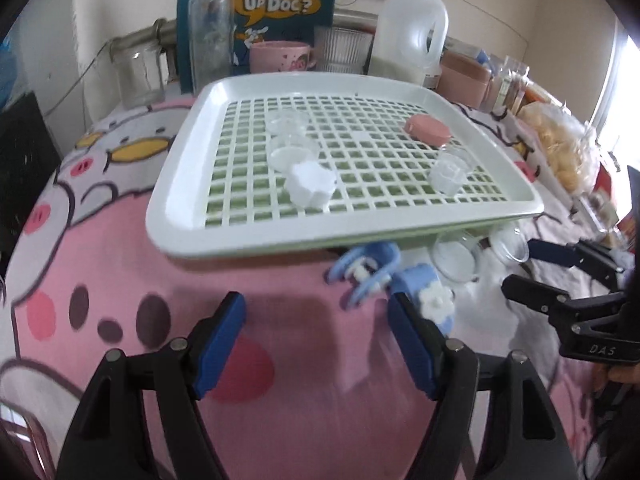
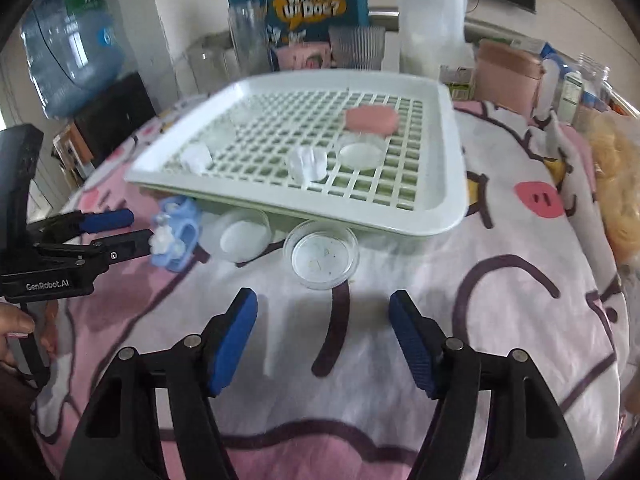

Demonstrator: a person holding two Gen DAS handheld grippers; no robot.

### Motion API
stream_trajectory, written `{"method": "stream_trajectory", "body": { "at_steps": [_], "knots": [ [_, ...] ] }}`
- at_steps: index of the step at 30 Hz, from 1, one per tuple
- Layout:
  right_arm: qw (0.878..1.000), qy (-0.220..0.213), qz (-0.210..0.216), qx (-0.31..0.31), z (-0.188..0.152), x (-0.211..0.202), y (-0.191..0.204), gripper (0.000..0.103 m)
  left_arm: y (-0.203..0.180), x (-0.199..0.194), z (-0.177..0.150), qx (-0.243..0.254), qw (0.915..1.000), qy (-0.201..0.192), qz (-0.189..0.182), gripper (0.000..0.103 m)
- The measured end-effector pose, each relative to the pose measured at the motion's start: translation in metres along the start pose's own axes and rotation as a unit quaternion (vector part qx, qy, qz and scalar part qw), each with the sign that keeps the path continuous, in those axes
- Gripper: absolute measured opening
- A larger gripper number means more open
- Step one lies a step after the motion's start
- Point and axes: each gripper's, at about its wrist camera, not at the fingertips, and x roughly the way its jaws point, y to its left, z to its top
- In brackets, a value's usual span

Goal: Organize rigid objects
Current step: 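Grasp a blue clip with the left tool while the right grasps a clear lid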

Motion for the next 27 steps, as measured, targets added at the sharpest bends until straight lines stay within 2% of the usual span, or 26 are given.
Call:
{"method": "stream_trajectory", "body": {
  "at_steps": [4, 6, 7, 10, 16, 21, 24, 27],
  "knots": [
    [1.000, 0.000, -0.008, -0.010, 0.007, 0.008, 0.001, 0.066, -0.004, 0.007, 0.009, -0.003, 0.9998, -0.002, -0.020, 0.065],
    [1.000, 0.000, -0.007, -0.010, 0.010, 0.011, 0.001, 0.063, -0.008, 0.008, 0.010, 0.007, 0.9999, -0.002, -0.010, 0.046],
    [1.000, 0.000, -0.005, -0.010, 0.010, 0.011, 0.001, 0.055, -0.012, 0.008, 0.010, 0.016, 0.9998, -0.003, -0.009, 0.032],
    [1.000, -0.003, 0.000, -0.016, 0.009, 0.009, 0.002, 0.038, -0.015, 0.007, 0.008, 0.025, 0.9995, -0.003, -0.018, 0.032],
    [1.000, -0.014, 0.012, -0.019, 0.000, -0.003, 0.014, 0.037, -0.011, -0.016, -0.009, 0.007, 0.9992, -0.013, -0.038, 0.032],
    [0.999, -0.039, 0.029, -0.003, -0.015, -0.025, 0.027, 0.037, -0.016, -0.042, -0.025, 0.013, 0.9988, -0.043, -0.018, 0.032],
    [0.999, -0.047, 0.016, -0.013, -0.018, -0.030, 0.039, 0.037, -0.016, -0.035, -0.030, 0.014, 0.9994, -0.031, -0.011, 0.032],
    [0.999, -0.028, 0.001, -0.024, -0.022, -0.024, 0.045, 0.037, -0.012, -0.034, -0.030, 0.005, 0.9995, -0.030, -0.013, 0.032]
  ]
}}
